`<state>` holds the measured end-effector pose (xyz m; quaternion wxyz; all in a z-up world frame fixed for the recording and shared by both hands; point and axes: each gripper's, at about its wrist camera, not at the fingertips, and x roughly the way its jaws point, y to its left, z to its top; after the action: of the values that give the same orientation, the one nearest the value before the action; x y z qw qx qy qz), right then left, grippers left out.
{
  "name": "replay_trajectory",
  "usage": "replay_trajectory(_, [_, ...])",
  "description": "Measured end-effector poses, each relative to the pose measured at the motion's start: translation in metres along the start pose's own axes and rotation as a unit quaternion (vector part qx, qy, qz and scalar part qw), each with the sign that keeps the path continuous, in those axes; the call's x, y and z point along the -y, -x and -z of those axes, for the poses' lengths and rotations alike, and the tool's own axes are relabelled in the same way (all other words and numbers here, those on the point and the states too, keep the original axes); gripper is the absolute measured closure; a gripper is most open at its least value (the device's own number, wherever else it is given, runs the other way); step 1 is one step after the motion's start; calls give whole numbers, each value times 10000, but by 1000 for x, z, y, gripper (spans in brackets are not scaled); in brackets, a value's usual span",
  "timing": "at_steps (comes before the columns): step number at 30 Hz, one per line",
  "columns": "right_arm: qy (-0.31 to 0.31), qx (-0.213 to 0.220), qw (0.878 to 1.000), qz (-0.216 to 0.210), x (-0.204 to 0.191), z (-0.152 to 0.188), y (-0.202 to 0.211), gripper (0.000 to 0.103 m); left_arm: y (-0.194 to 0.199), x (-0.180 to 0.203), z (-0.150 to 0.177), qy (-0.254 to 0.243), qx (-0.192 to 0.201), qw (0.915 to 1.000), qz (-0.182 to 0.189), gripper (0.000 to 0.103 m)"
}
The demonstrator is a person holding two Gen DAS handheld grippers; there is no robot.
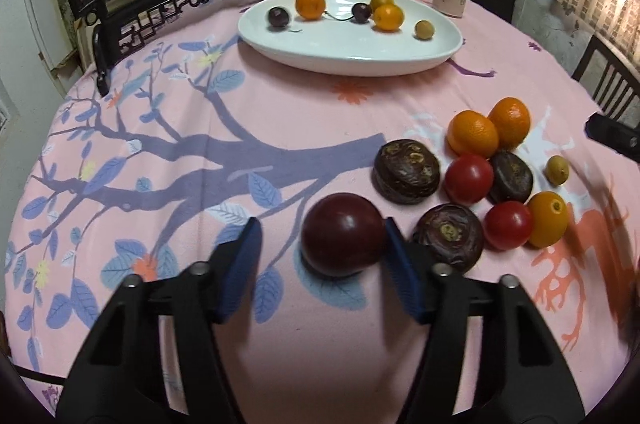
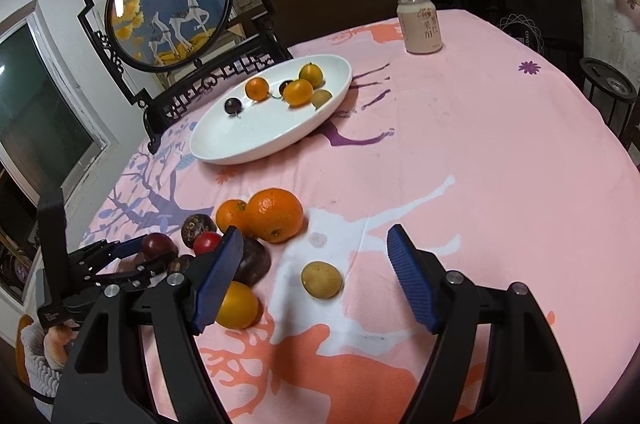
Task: Organize fruits
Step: 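Grasp the large dark red plum with the left tool while the right tool grasps a small yellow-brown fruit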
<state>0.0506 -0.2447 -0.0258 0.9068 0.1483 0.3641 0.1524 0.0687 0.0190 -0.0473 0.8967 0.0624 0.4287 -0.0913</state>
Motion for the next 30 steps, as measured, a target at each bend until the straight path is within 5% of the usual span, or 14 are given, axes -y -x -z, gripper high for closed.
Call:
replay_trajectory(3, [35,-259,9997,-27,0,3,-8,29,0,6,0,-123,16,9999,50,62])
replay_trajectory(9, [202,-515,9985,29,-4,10,-17,57,3,-4,-2,95,42,9999,26,63])
replay_trajectory(22, [540,-665,9957,349,-11,18,-31,77,0,-8,-3,152,7,9998,-88,63])
replay_trajectory(30, [606,-569,9957,410,-14,19,-29,78,1,-7,-3,147,24,9999,-72,63])
